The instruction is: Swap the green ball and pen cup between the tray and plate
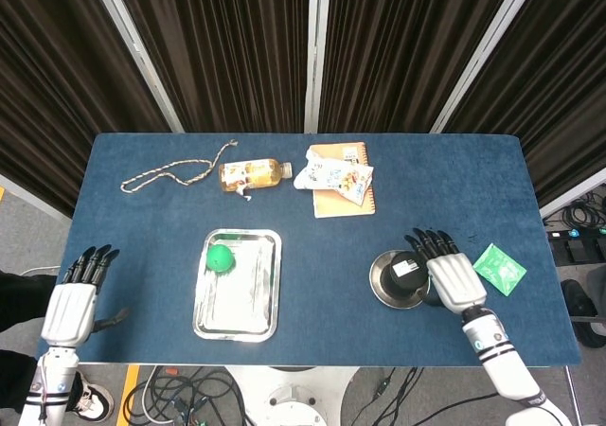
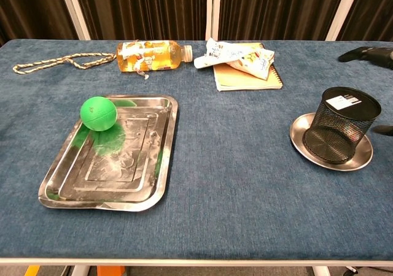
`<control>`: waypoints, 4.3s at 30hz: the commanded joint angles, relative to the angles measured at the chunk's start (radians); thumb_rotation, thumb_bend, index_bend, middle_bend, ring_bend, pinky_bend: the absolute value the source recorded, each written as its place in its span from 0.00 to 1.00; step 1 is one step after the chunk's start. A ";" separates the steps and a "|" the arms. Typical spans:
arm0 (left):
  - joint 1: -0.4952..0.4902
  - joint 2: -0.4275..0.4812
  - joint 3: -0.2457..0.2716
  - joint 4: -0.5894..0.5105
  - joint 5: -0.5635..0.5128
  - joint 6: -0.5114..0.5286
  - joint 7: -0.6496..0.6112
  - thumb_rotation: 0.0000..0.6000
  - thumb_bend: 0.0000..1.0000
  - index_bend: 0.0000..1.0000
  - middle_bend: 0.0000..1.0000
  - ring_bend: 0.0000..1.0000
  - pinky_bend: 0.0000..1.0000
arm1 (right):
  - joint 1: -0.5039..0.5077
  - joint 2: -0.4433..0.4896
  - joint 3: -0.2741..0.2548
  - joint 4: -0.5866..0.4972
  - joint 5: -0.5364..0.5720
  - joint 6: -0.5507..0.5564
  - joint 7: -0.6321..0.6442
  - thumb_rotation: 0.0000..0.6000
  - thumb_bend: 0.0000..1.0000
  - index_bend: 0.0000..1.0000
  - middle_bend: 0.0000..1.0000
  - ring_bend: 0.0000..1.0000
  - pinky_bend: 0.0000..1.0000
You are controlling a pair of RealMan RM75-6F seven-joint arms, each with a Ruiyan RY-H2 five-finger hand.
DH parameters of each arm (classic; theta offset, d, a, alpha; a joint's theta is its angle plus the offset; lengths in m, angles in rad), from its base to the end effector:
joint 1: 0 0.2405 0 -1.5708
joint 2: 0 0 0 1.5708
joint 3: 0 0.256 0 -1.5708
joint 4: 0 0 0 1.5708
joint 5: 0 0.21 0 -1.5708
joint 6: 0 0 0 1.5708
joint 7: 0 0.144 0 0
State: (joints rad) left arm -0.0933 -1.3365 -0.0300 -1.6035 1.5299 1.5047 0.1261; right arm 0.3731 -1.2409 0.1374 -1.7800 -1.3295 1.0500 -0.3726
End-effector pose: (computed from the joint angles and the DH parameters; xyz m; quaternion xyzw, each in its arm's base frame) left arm -0.2824 0.1772 0.0903 -0.5921 -0.4039 -0.4196 0.5569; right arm -0.2210 -0.2570 0.0657 0.7271 -0.3859 0.3282 0.4634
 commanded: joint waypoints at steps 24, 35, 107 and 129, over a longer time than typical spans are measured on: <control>0.002 -0.003 0.002 0.020 0.004 0.005 -0.024 1.00 0.10 0.11 0.08 0.01 0.16 | 0.093 -0.041 -0.015 -0.022 0.101 0.003 -0.062 1.00 0.19 0.25 0.30 0.24 0.37; 0.002 -0.007 0.002 0.024 0.004 0.008 -0.025 1.00 0.10 0.11 0.08 0.01 0.16 | 0.212 -0.060 0.073 -0.056 0.107 -0.042 -0.087 1.00 0.19 0.25 0.30 0.24 0.37; -0.341 -0.124 -0.080 0.040 -0.071 -0.435 0.029 1.00 0.10 0.12 0.09 0.01 0.20 | 0.060 0.187 -0.044 -0.032 -0.049 0.266 0.411 1.00 0.00 0.00 0.04 0.00 0.10; -0.450 -0.197 -0.077 0.129 -0.145 -0.517 0.120 1.00 0.19 0.24 0.25 0.19 0.46 | 0.016 0.171 -0.017 0.044 -0.063 0.249 0.493 1.00 0.00 0.00 0.04 0.00 0.10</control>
State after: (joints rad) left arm -0.5421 -1.5323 -0.1074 -1.4758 1.3851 0.9878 0.2456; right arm 0.3890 -1.0698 0.1197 -1.7358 -1.3920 1.2992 0.1204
